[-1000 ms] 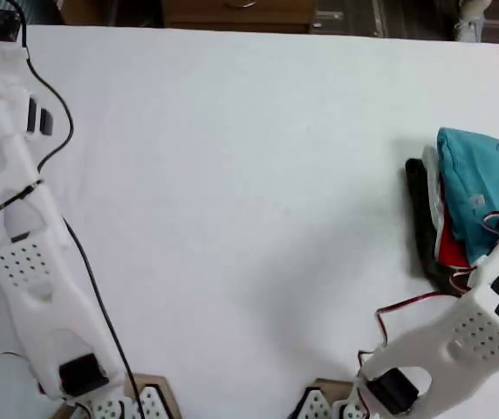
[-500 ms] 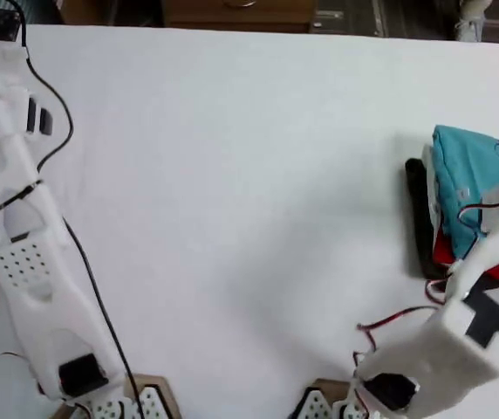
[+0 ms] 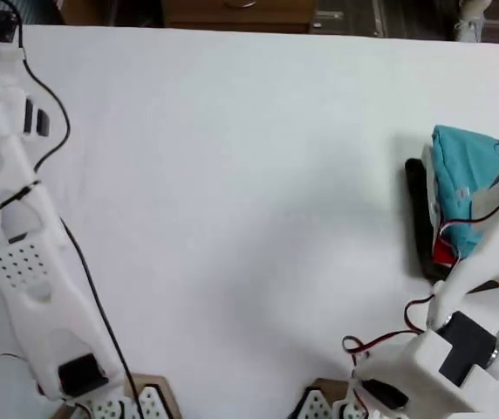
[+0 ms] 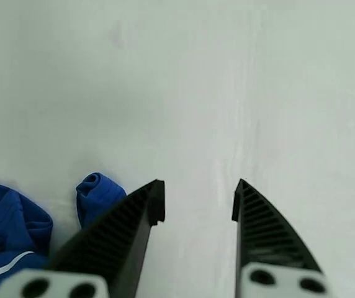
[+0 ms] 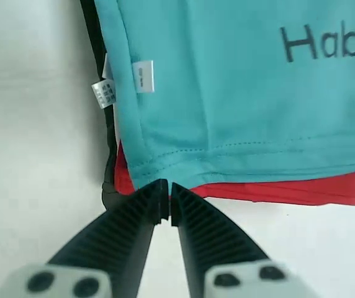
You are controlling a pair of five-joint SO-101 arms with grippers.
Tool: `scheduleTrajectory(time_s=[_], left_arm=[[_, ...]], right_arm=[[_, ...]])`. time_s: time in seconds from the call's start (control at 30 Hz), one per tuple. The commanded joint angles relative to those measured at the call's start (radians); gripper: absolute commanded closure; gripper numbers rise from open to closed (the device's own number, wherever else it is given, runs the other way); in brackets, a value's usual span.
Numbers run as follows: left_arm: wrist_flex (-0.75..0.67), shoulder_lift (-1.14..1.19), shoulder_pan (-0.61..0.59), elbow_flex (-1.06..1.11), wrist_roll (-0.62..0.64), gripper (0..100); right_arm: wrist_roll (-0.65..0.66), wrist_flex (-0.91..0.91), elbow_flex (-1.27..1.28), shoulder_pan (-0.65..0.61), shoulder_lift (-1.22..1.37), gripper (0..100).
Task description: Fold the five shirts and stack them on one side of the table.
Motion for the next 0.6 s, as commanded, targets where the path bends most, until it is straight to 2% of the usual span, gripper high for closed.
scheduleTrajectory(time_s=[0.0, 0.2, 0.4, 0.57], left_arm=[[0.014, -0.017, -0.021, -0.039, -0.008, 80], [0.014, -0.015, -0.058, -0.033, -0.008, 80], [0.015, -0.023, -0.127, -0.042, -0.003, 80], [0.014, -0.044, -0.244, -0.041, -0.002, 80]], right_arm=[[-0.002, -0.064, 0.078, -0.015, -0.061, 97.8], [0.0, -0.12, 0.196, -0.018, -0.067, 97.8], [0.031, -0.14, 0.209, -0.038, -0.081, 97.8], [0.029, -0.136, 0.18, -0.097, -0.255, 97.7]])
